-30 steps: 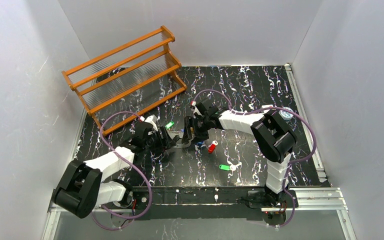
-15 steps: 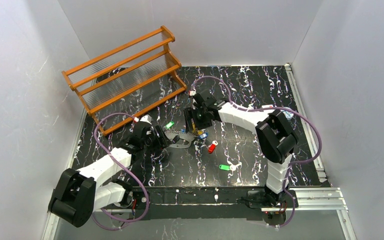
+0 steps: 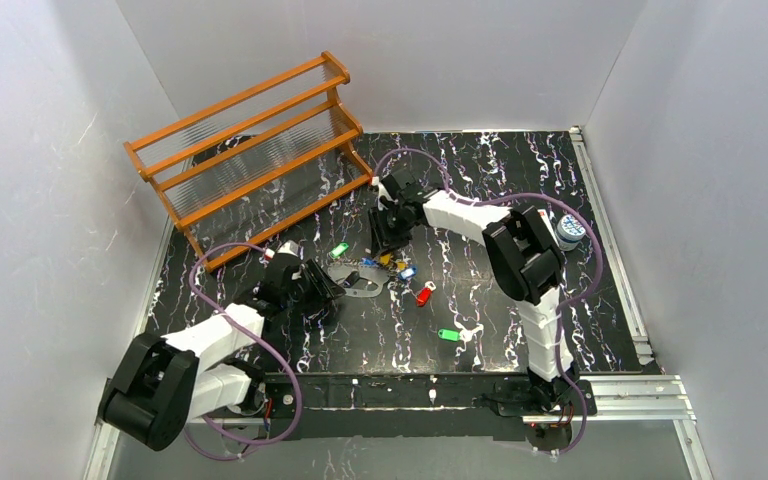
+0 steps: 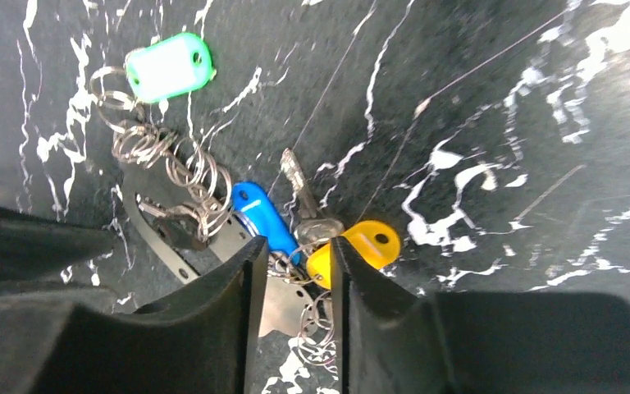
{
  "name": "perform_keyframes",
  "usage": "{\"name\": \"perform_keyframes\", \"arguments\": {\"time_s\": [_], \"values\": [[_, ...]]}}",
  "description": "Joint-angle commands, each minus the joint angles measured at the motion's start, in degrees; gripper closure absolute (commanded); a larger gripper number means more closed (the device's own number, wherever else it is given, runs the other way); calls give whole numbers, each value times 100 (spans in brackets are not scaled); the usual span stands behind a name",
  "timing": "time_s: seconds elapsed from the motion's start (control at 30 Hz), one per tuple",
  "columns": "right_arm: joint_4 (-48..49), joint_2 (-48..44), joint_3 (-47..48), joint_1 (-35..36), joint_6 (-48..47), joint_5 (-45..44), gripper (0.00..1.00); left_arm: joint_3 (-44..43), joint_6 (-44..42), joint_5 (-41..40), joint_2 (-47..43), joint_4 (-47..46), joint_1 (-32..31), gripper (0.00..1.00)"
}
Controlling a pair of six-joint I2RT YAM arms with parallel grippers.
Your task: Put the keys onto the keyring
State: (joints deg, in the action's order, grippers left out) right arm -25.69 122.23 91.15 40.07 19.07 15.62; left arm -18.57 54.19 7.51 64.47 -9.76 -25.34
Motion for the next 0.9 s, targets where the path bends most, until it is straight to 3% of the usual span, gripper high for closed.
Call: {"name": "perform_keyframes", "arguments": {"time_s": [0.0, 0.17, 0.5, 0.77, 0.87], "values": [[-25, -176, -340, 43, -30, 862, 61, 76, 135, -28, 250, -162, -15, 54], [298, -557, -1038, 48, 233, 1579, 63, -87, 37, -269, 673, -150, -15, 61], [1634, -1258, -2509, 292, 1203, 3026, 63, -1041, -537, -577, 1198, 374, -15, 63], [1211, -1935, -2419, 296, 1090, 2043, 52, -1318, -1019, -889, 681, 1252, -16, 59], [1053, -2052, -2319, 227, 953, 1633, 44, -1193, -1111, -905, 280, 1402, -15, 56]]}}
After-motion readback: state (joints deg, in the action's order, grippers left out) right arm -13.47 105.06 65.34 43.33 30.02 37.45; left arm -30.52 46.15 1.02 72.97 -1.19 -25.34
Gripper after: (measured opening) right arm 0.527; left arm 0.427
